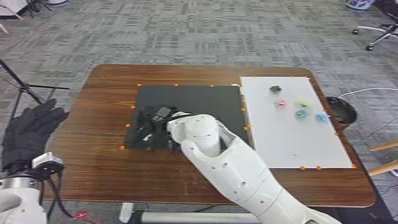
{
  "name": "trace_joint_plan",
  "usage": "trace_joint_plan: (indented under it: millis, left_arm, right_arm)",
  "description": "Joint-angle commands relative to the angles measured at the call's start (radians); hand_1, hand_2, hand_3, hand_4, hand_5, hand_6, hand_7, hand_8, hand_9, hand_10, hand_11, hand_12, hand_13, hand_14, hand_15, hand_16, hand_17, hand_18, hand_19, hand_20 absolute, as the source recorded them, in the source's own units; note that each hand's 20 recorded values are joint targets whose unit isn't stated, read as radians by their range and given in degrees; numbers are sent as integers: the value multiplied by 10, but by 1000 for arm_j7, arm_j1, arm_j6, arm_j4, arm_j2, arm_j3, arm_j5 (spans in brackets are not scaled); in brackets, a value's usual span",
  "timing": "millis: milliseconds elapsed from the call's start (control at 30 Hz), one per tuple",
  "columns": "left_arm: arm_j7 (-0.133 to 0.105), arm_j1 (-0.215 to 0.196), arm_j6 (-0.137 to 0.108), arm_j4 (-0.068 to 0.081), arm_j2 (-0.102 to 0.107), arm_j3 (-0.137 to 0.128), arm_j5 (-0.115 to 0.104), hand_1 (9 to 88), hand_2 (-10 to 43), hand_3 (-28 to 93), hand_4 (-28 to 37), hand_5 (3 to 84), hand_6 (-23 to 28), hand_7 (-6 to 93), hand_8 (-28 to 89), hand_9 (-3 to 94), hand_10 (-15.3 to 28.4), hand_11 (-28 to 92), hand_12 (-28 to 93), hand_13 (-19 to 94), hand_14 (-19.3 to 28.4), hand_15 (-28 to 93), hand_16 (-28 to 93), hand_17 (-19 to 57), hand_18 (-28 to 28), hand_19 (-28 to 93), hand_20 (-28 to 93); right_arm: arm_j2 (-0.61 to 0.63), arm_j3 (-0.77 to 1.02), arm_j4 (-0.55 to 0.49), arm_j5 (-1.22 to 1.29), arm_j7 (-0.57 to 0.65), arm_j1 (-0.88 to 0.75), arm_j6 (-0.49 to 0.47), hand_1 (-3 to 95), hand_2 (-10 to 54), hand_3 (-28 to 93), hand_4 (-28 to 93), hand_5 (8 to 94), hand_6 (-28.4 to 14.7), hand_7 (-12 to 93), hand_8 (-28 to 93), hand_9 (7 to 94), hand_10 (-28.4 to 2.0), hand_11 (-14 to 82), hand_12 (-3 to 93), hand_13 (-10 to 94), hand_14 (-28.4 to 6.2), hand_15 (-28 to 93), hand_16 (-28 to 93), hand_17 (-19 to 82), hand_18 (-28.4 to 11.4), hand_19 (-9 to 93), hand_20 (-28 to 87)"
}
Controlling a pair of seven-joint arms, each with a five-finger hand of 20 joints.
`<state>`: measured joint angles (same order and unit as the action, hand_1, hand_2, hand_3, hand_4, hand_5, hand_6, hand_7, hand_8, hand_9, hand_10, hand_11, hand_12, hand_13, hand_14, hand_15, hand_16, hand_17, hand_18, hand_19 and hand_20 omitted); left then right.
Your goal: Arrange flowers
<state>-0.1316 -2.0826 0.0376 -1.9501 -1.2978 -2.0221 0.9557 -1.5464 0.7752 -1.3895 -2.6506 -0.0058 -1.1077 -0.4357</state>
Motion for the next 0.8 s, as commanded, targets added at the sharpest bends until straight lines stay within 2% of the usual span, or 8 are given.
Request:
trace_joint_plan:
  millis: [33,233,467,667,800]
  left_arm:
    - [6,0,11,0,-8,-5,3,182,265,705,-283,490,36,155,-67,482,151,250,156,387,187,230,17,61,122,125,172]
    - [6,-1,10,0,-7,-5,3,182,263,705,-283,491,36,155,-66,482,151,250,156,387,188,231,16,60,121,125,172]
    - [-6,-11,-6,0,13,5,-12,182,258,699,-283,490,36,156,-65,481,152,249,157,387,188,231,15,60,122,126,173]
    - [-4,-9,-4,0,10,4,-10,183,256,696,-283,494,36,158,-66,485,153,250,156,388,188,231,15,60,122,126,172]
    - [-6,-11,-6,0,13,5,-12,182,256,695,-283,494,36,158,-66,486,153,250,156,388,188,231,15,60,122,126,172]
  right_arm:
    - [22,-14,-15,32,23,4,54,115,7,553,-126,459,6,44,-70,496,-185,55,84,876,-67,490,296,497,-219,899,475]
    - [79,-43,-43,94,54,48,109,112,7,562,-120,426,-1,33,-59,498,-184,56,85,875,-70,491,291,496,-220,899,474]
    - [267,-63,-193,299,126,141,193,151,-41,584,-110,429,-16,32,-54,499,-177,64,100,847,-77,484,287,469,-224,880,475]
    - [412,-7,-302,391,167,159,256,187,-88,602,-103,451,-30,33,-50,528,-176,68,128,836,-78,499,285,461,-224,876,493]
    - [515,73,-366,406,184,116,281,209,-95,608,-107,459,-30,39,-49,539,-171,71,136,834,-77,506,281,460,-222,875,499]
